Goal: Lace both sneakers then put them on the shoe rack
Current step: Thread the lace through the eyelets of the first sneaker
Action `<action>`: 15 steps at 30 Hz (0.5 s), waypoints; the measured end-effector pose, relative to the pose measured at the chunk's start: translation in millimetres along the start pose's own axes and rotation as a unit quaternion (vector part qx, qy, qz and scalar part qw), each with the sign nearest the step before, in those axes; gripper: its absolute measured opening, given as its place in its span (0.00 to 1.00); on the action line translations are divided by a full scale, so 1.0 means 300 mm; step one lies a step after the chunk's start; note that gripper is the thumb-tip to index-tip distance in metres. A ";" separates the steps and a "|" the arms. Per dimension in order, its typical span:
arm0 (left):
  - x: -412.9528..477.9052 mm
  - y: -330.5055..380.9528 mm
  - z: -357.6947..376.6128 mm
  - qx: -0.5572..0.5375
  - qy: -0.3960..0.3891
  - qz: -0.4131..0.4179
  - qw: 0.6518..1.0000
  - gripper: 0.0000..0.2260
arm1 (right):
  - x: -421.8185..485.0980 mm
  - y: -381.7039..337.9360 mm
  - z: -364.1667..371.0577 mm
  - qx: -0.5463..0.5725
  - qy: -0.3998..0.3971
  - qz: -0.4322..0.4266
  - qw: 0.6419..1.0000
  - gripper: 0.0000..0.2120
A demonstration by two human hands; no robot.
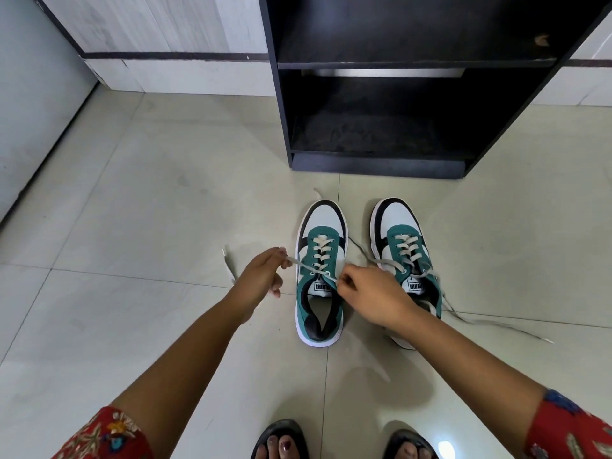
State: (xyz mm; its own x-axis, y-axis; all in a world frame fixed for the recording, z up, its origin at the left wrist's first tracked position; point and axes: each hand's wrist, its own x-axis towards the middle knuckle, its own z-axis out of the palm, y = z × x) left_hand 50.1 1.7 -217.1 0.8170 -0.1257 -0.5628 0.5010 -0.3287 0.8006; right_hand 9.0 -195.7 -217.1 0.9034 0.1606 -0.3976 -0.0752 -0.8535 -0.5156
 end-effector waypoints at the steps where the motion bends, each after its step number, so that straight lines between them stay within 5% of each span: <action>1: 0.003 0.006 0.005 -0.059 -0.020 -0.025 0.998 0.15 | 0.000 -0.004 -0.006 0.097 -0.007 0.013 0.995 0.10; 4: 0.003 0.017 0.034 -0.214 -0.091 -0.069 0.970 0.17 | 0.026 -0.016 -0.008 0.445 0.032 0.061 0.893 0.12; 8: -0.008 0.020 0.077 -0.331 -0.116 -0.104 0.931 0.17 | 0.050 -0.052 0.026 0.681 0.018 0.042 0.731 0.16; 12: 0.010 0.007 0.069 -0.349 -0.089 -0.105 0.927 0.12 | 0.055 -0.038 0.038 0.746 0.023 0.076 0.661 0.16; 15: 0.017 -0.014 0.066 -0.269 -0.032 -0.082 0.959 0.10 | 0.057 -0.013 0.045 0.753 0.034 0.102 0.649 0.17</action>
State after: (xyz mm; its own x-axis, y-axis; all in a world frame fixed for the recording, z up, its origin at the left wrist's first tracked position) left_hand 46.6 -16.0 -227.3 0.7035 -0.1771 -0.6882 0.7107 0.1787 0.6805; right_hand 18.9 -183.0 -232.1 0.8230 0.0542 -0.5655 -0.4763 0.6083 -0.6348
